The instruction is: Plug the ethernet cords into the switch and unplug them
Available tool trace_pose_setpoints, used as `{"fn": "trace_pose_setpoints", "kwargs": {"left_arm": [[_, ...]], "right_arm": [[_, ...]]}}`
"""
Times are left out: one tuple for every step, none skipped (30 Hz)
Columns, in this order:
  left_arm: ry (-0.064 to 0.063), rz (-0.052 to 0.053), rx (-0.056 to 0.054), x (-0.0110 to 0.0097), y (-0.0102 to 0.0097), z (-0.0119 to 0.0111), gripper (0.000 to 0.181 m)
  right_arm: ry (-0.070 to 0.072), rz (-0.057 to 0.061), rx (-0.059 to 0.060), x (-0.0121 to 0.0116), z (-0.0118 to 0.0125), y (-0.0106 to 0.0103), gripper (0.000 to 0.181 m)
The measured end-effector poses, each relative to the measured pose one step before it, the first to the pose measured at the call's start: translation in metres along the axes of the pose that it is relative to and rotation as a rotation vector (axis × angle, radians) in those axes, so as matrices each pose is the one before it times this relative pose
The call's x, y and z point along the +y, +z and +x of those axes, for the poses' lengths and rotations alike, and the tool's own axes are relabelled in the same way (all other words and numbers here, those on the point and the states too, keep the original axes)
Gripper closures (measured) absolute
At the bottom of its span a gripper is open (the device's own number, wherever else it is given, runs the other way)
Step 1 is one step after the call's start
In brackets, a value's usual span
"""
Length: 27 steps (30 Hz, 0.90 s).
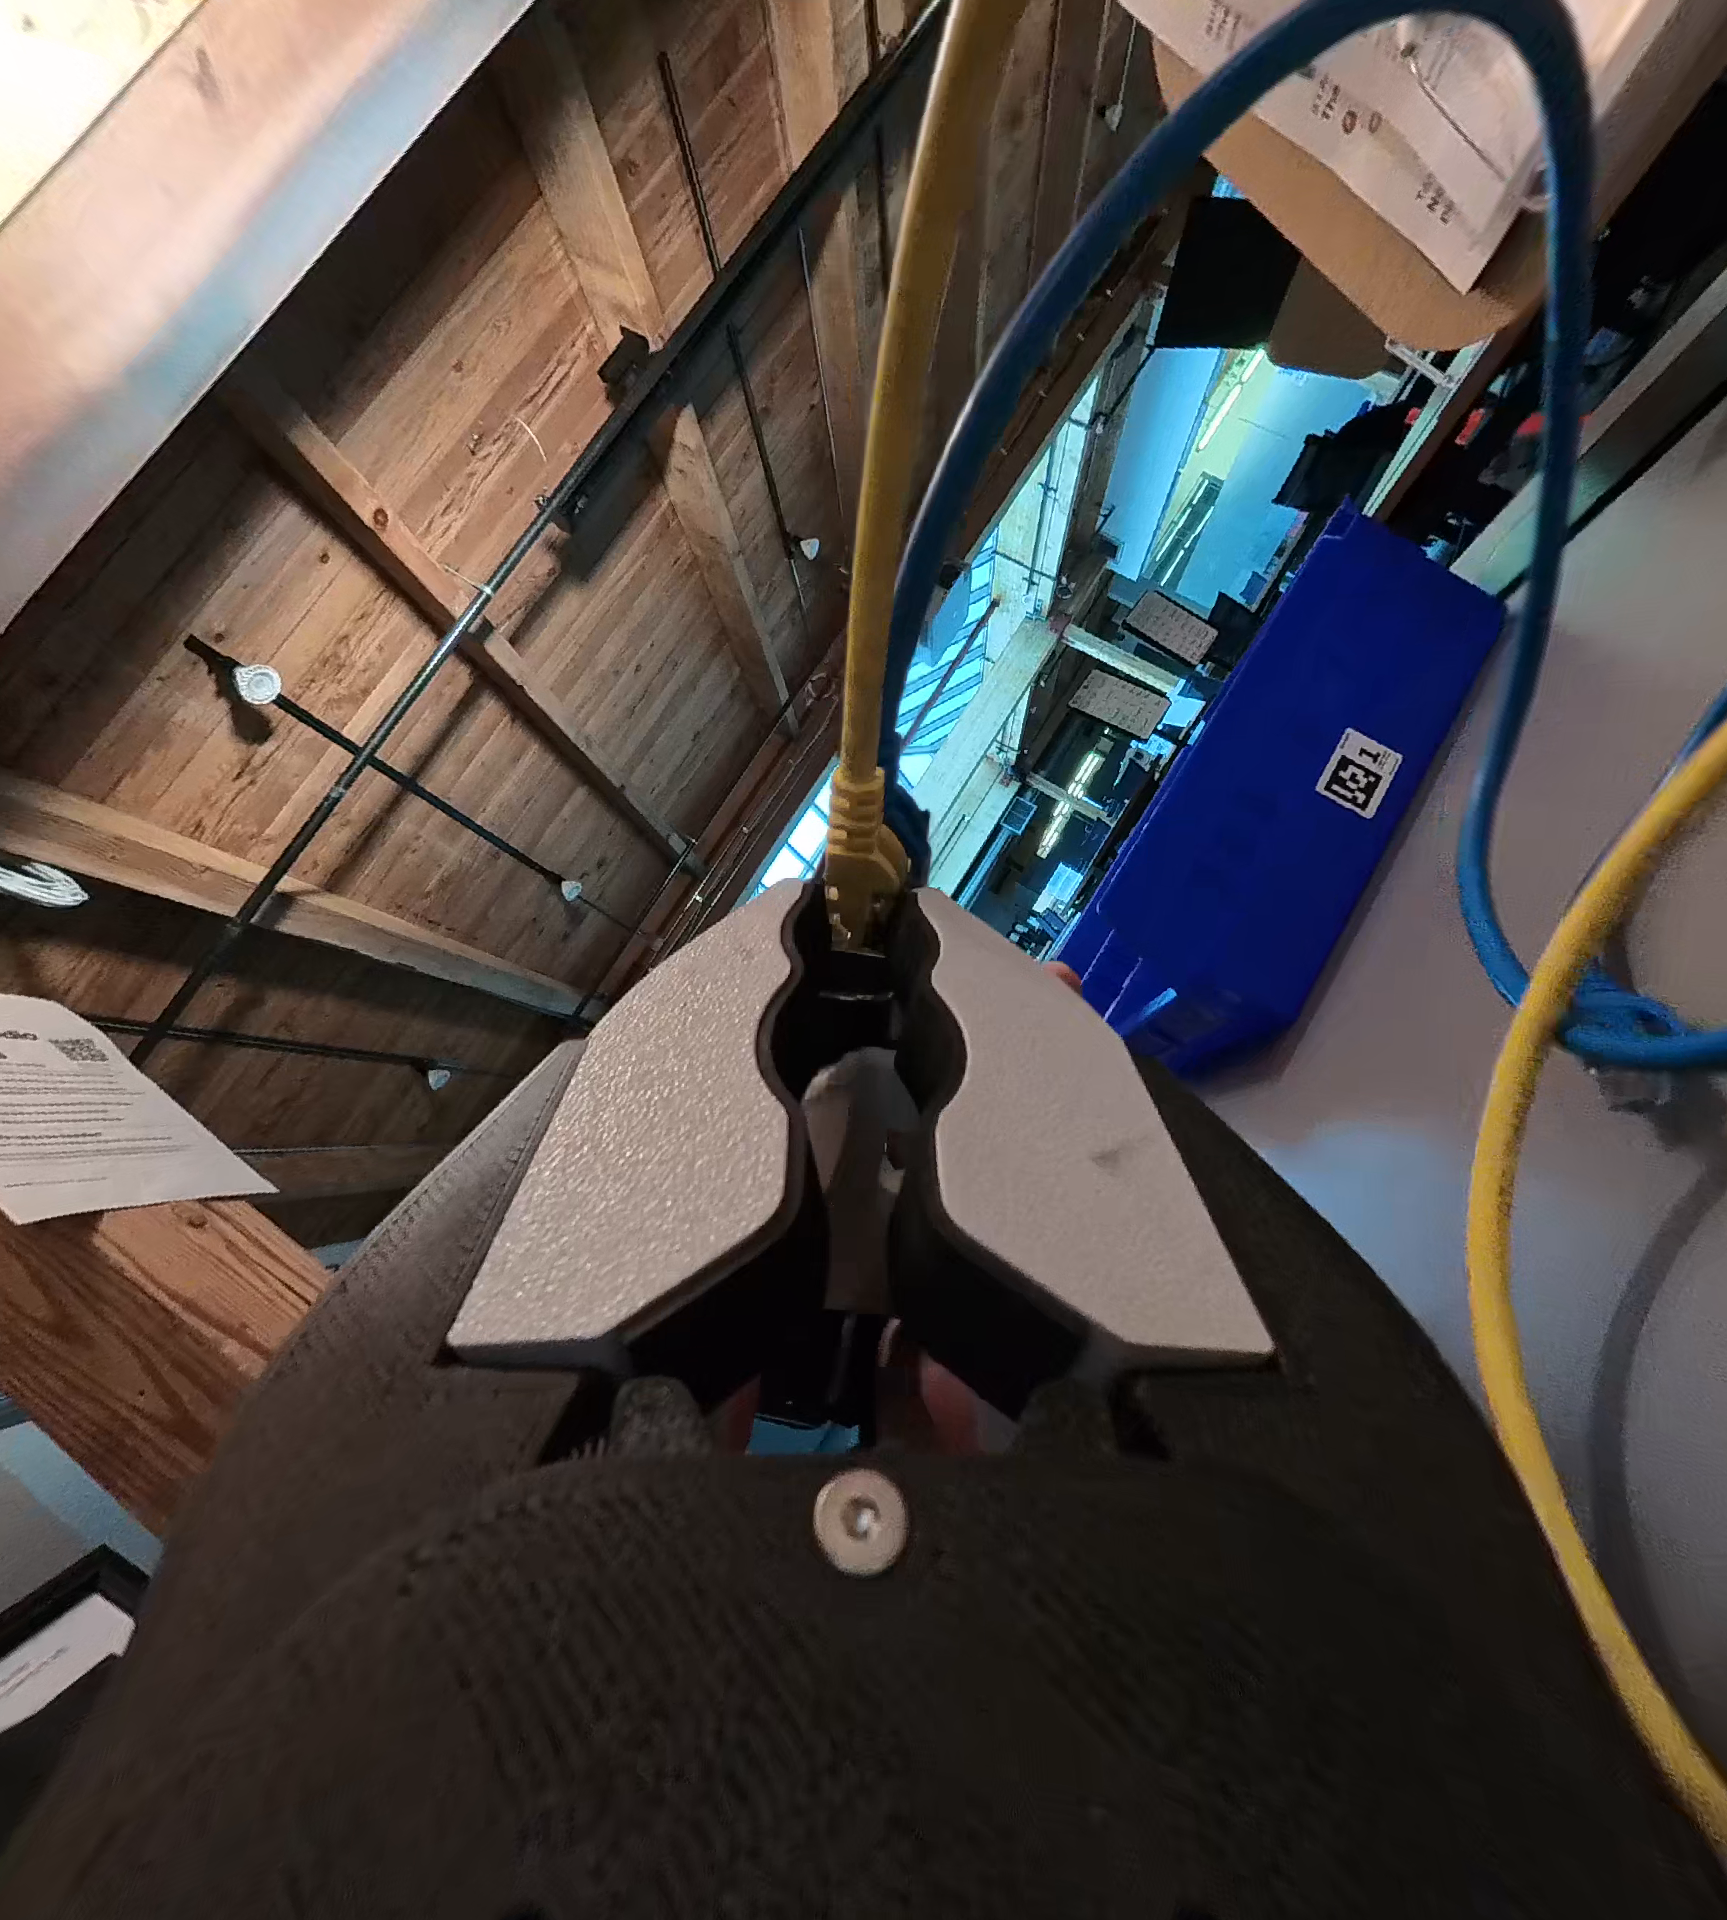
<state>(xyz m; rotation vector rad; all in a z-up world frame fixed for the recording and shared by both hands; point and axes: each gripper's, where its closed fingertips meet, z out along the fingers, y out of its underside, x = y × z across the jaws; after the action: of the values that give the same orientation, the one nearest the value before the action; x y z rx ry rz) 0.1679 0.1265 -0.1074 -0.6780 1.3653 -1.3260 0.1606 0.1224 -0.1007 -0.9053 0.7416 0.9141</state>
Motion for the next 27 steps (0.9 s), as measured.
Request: {"fn": "trace_pose_setpoints", "kwargs": {"left_arm": [[-0.0178, -0.0010, 0.0028, 0.00049, 0.00017, -0.00011, 0.106], [0.0324, -0.0105, -0.0142, 0.00101, 0.00008, -0.00086, 0.106], [0.0756, -0.0086, -0.0285, -0.00060, -0.00064, -0.00123, 0.106], [0.0555, -0.0086, -0.0200, -0.00001, -0.00029, -0.00084, 0.106], [0.0014, 0.0091, 0.0014, -0.00046, -0.00066, -0.00012, 0.106], [-0.0258, 0.0197, 0.0131, -0.00136, -0.00111, -0.00026, 0.106], [-0.0077, 0.0145, 0.0043, -0.00197, -0.00083, -0.00065, 0.106], [0.0043, 0.0060, -0.0045, -0.00160, -0.00034, -0.00071, 0.106], [-0.0067, 0.0092, 0.0001, -0.00182, -0.00024, -0.00011, 0.106], [-0.0103, -0.0004, 0.0066, 0.00012, 0.00013, 0.00046, 0.106], [-0.0044, -0.0021, 0.0056, 0.00103, 0.00015, 0.00020, 0.106], [-0.0044, 0.0031, 0.0041, -0.00017, -0.00021, 0.00030, 0.106], [-0.0069, 0.0063, 0.0058, -0.00104, -0.00013, 0.00037, 0.106], [-0.0094, 0.0046, 0.0041, -0.00068, 0.00009, 0.00016, 0.106], [-0.0097, 0.0032, 0.0018, -0.00020, 0.00014, 0.00003, 0.106], [-0.0071, 0.0012, 0.0037, 0.00027, 0.00003, 0.00014, 0.106], [0.0007, -0.0031, 0.0049, 0.00106, 0.00010, 0.00021, 0.106], [0.0051, -0.0043, 0.0046, 0.00141, 0.00005, 0.00024, 0.106], [0.0010, -0.0003, 0.0040, 0.00073, 0.00023, 0.00023, 0.106], [-0.0007, 0.0018, 0.0036, 0.00040, 0.00019, 0.00036, 0.106], [0.0074, -0.0005, -0.0006, 0.00057, 0.00011, 0.00016, 0.106], [0.0162, 0.0035, -0.0059, -0.00036, -0.00020, -0.00026, 0.106], [0.0160, 0.0027, -0.0062, -0.00064, -0.00010, -0.00013, 0.106], [0.0034, 0.0042, -0.0002, -0.00110, 0.00013, 0.00040, 0.106], [-0.0016, 0.0086, 0.0010, -0.00180, 0.00008, 0.00021, 0.106], [0.0130, 0.0083, -0.0044, -0.00188, -0.00034, -0.00027, 0.106], [0.0283, 0.0050, -0.0095, -0.00127, -0.00064, -0.00059, 0.106]], "right_arm": [[-0.0098, -0.0051, 0.0015, 0.00006, 0.00083, 0.00021, 0.168], [-0.0020, 0.0006, 0.0104, -0.00040, 0.00130, 0.00011, 0.168], [-0.0004, -0.0082, -0.0092, 0.00033, -0.00059, 0.00069, 0.168], [0.0005, 0.0043, 0.0028, -0.00028, 0.00040, 0.00041, 0.168], [-0.0147, 0.0052, 0.0121, 0.00003, 0.00028, 0.00006, 0.168], [-0.0296, -0.0107, 0.0077, 0.00089, -0.00105, 0.00027, 0.168], [-0.0064, -0.0115, -0.0055, 0.00047, -0.00268, 0.00088, 0.168], [0.0252, 0.0056, 0.0067, -0.00064, -0.00171, 0.00085, 0.168], [0.0034, 0.0029, -0.0057, -0.00013, -0.00254, 0.00041, 0.168], [-0.0057, -0.0032, 0.0038, 0.00016, -0.00028, -0.00019, 0.168], [0.0006, -0.0055, 0.0162, 0.00008, 0.00128, -0.00038, 0.168], [-0.0061, -0.0049, 0.0097, 0.00029, 0.00069, -0.00004, 0.168], [-0.0038, -0.0046, -0.0025, 0.00013, -0.00098, -0.00023, 0.168], [-0.0006, -0.0025, -0.0039, -0.00013, -0.00114, -0.00005, 0.167], [0.0045, -0.0010, -0.0052, -0.00003, -0.00065, -0.00001, 0.167], [0.0146, 0.0028, -0.0059, 0.00009, 0.00025, -0.00005, 0.168], [0.0159, -0.0007, -0.0059, 0.00057, 0.00067, -0.00017, 0.168], [0.0058, -0.0093, 0.0004, 0.00060, 0.00131, -0.00038, 0.168], [-0.0057, -0.0078, 0.0002, 0.00050, 0.00072, -0.00039, 0.168], [-0.0020, -0.0075, -0.0074, 0.00035, -0.00013, -0.00014, 0.168], [0.0034, -0.0007, -0.0012, 0.00012, 0.00065, -0.00031, 0.168], [-0.0020, -0.0005, -0.0110, 0.00041, -0.00035, -0.00002, 0.169], [0.0001, -0.0037, -0.0171, 0.00020, -0.00060, 0.00010, 0.169], [-0.0019, 0.0016, -0.0163, -0.00032, -0.00077, -0.00021, 0.169], [-0.0047, 0.0118, -0.0220, -0.00027, -0.00159, -0.00027, 0.169], [0.0443, 0.0246, -0.0221, -0.00038, -0.00177, 0.00011, 0.169], [0.0016, 0.0081, -0.0193, 0.00106, -0.00161, 0.00055, 0.169]]}}
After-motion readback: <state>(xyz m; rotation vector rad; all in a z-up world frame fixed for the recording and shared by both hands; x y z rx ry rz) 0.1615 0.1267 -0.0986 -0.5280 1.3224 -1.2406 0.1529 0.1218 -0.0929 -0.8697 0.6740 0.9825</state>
